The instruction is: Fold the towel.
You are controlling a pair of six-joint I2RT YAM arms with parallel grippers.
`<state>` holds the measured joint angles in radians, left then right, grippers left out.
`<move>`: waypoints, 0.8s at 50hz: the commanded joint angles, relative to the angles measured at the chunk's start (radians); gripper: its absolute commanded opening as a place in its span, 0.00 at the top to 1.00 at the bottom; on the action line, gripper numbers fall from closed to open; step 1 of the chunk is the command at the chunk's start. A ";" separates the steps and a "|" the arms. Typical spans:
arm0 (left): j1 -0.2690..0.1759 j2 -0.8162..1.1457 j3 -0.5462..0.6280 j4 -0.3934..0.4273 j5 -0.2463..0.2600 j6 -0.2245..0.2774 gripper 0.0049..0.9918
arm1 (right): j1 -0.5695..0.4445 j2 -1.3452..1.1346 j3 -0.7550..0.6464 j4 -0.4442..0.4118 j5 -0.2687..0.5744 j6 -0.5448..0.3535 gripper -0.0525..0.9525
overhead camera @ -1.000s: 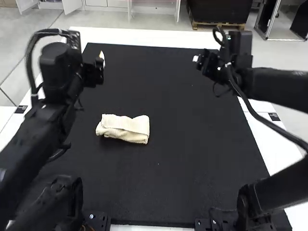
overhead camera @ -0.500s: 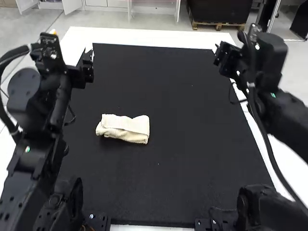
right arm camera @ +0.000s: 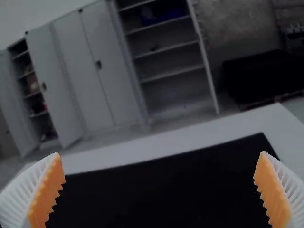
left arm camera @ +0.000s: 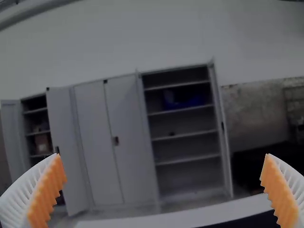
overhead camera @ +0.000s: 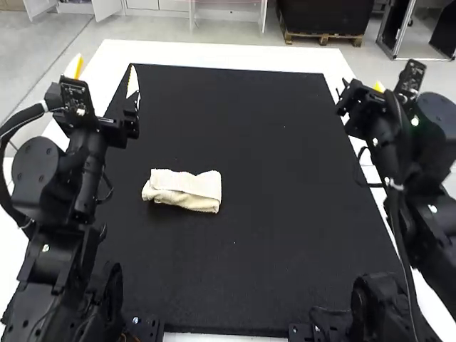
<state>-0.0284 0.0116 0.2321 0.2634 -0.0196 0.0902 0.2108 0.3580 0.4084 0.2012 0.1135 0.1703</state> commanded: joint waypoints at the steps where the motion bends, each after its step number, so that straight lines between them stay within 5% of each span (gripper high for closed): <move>1: -0.004 -0.013 -0.002 0.011 0.029 0.011 0.03 | -0.013 -0.076 -0.019 -0.022 0.015 -0.074 0.03; 21: -0.008 -0.013 -0.091 0.088 0.118 -0.043 0.03 | -0.014 -0.281 -0.172 0.033 -0.023 -0.130 0.05; 26: -0.007 -0.013 -0.097 0.051 0.161 -0.095 0.03 | -0.016 -0.366 -0.223 0.041 -0.008 -0.114 0.05; 40: -0.004 -0.013 -0.105 -0.029 0.242 -0.101 0.03 | -0.025 -0.353 -0.240 0.009 -0.026 -0.111 0.04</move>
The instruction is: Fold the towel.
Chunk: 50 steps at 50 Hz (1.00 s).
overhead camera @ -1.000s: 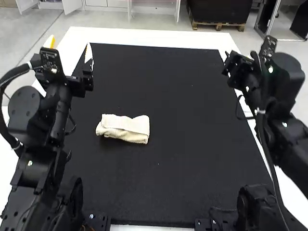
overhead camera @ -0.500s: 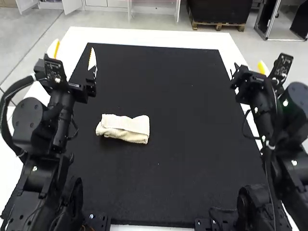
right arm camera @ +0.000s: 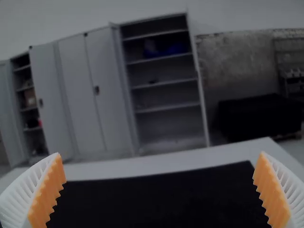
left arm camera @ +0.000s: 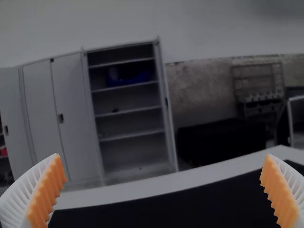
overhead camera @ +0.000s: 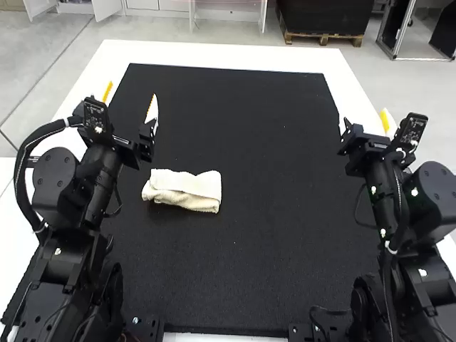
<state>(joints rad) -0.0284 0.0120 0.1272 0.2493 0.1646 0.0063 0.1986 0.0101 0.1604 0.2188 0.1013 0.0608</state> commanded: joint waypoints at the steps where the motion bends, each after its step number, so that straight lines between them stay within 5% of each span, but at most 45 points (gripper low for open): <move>1: -0.004 -0.014 0.000 -0.028 0.062 -0.015 0.03 | -0.013 -0.006 0.007 -0.016 -0.015 -0.004 0.04; 10: -0.001 -0.014 0.002 -0.100 0.075 -0.020 0.03 | -0.011 -0.006 -0.021 -0.025 -0.097 -0.058 0.05; 18: -0.002 -0.014 -0.001 -0.099 0.156 -0.118 0.03 | -0.013 -0.006 -0.027 -0.027 -0.193 -0.061 0.05; 22: 0.004 -0.014 -0.001 -0.091 0.142 -0.132 0.03 | -0.011 -0.006 -0.033 -0.021 -0.190 -0.059 0.04; 25: 0.010 -0.014 -0.009 -0.131 0.099 -0.114 0.03 | -0.013 -0.006 -0.048 -0.009 -0.180 -0.061 0.04; 30: 0.012 -0.014 -0.074 -0.133 0.085 0.000 0.03 | -0.013 -0.006 -0.081 -0.019 -0.101 -0.085 0.04; 43: 0.010 -0.014 -0.113 -0.110 0.084 -0.002 0.03 | -0.013 -0.006 -0.134 -0.047 -0.014 -0.021 0.04; 50: 0.013 -0.014 -0.124 -0.197 0.062 0.014 0.03 | -0.013 -0.006 -0.144 -0.052 -0.011 -0.029 0.04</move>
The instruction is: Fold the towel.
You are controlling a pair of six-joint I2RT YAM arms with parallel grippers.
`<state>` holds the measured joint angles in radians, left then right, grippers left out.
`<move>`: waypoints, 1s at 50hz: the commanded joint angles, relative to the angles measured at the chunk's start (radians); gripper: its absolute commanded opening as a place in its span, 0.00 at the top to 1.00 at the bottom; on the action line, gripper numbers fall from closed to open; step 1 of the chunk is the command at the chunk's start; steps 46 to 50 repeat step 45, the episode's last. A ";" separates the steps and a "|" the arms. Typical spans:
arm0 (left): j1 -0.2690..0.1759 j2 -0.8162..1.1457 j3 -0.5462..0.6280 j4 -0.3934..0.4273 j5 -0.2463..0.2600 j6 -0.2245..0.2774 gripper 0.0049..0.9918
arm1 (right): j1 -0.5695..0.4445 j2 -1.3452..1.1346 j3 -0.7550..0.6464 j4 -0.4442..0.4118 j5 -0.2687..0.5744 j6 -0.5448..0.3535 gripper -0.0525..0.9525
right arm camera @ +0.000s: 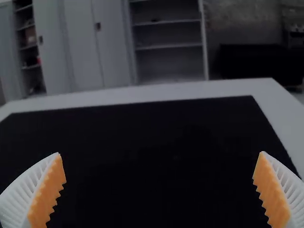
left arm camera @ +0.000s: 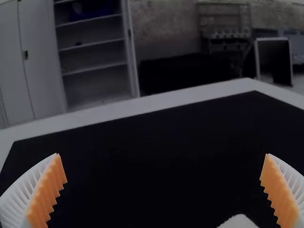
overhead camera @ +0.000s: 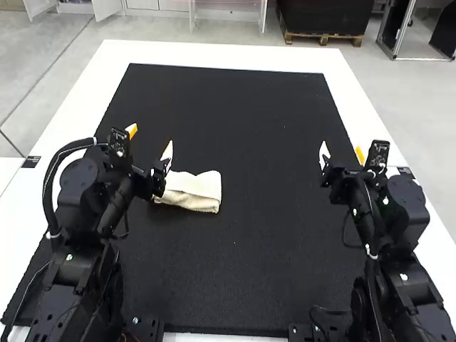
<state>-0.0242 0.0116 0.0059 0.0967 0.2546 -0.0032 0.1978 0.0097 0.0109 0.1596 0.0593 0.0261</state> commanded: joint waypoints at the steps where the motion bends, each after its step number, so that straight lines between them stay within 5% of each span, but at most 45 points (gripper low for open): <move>1: 0.007 -0.013 -0.003 -0.064 -0.043 0.023 0.03 | -0.012 -0.005 -0.002 0.006 0.030 0.003 0.04; 5: 0.009 -0.013 -0.003 -0.068 -0.052 0.023 0.03 | -0.012 -0.005 -0.009 -0.124 0.039 -0.058 0.04; 50: 0.009 -0.013 -0.004 -0.080 -0.052 0.032 0.03 | -0.012 -0.005 -0.009 -0.126 0.047 -0.057 0.04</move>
